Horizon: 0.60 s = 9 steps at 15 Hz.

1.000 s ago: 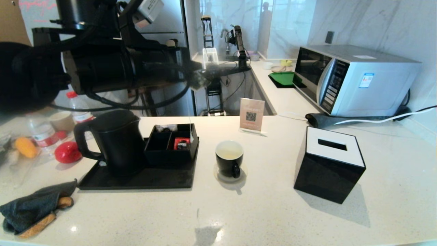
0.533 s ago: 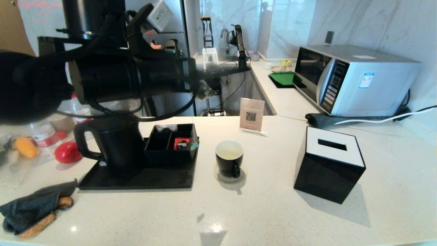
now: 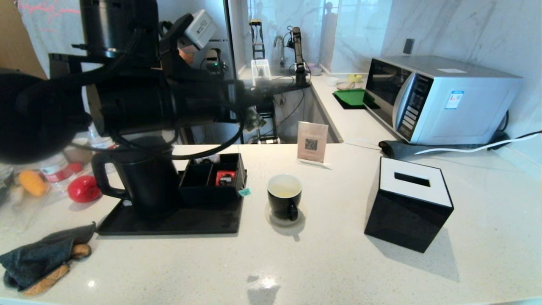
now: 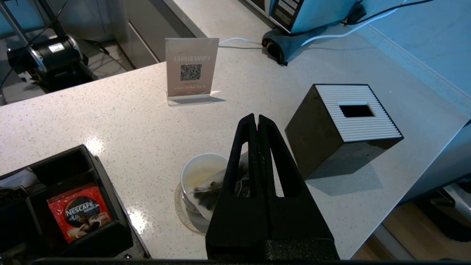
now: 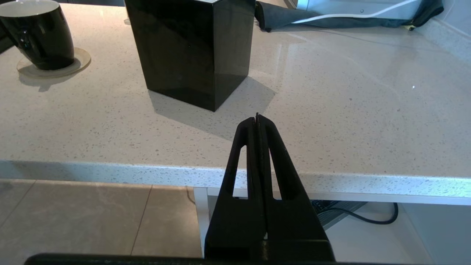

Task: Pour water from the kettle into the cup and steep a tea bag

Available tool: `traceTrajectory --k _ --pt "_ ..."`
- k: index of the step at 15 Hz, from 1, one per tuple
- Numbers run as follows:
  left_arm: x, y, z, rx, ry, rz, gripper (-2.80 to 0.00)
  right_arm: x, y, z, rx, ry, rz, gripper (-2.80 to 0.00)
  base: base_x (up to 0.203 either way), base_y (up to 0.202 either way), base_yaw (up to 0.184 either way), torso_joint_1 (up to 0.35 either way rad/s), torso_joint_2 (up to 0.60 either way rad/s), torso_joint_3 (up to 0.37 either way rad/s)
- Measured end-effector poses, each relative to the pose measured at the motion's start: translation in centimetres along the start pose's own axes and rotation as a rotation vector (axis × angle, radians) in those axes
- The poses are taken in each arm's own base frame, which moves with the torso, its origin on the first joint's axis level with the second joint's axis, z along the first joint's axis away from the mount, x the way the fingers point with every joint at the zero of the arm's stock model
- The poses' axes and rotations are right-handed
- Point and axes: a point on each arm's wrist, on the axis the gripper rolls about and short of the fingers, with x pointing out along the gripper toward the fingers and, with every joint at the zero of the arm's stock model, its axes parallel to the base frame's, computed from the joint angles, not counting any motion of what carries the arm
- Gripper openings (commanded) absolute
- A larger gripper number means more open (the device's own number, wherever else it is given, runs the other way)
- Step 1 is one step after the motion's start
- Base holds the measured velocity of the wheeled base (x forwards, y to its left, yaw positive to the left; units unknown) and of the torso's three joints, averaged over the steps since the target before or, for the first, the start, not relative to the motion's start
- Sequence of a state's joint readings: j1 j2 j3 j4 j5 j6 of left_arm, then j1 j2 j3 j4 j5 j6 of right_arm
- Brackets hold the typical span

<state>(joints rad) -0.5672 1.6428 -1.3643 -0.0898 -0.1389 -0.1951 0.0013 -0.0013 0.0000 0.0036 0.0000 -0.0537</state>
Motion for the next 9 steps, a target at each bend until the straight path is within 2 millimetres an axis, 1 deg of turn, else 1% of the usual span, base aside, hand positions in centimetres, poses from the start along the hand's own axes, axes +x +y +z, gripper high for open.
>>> traceTrajectory --k 3,4,7,9 --pt "-0.1 -0.2 0.0 0.001 0.001 -0.005 -2.80 0.0 0.0 0.2 -0.005 -0.012 0.007 -2.80 0.000 0.000 0.000 0.000 0.00 0.000" --pt "-0.1 -0.2 0.0 0.001 0.001 -0.007 -2.80 -0.2 0.0 0.7 -0.004 -0.025 0.024 -2.80 0.000 0.000 0.000 0.000 0.00 0.000" --pt "-0.3 -0.5 0.0 0.004 -0.003 -0.015 -2.80 -1.1 0.1 3.0 -0.002 -0.051 0.099 -2.80 0.000 0.000 0.000 0.000 0.00 0.000" --pt "-0.5 -0.8 0.2 0.006 -0.010 -0.023 -2.80 -1.4 0.0 4.9 -0.003 -0.051 0.135 -2.80 0.000 0.000 0.000 0.000 0.00 0.000"
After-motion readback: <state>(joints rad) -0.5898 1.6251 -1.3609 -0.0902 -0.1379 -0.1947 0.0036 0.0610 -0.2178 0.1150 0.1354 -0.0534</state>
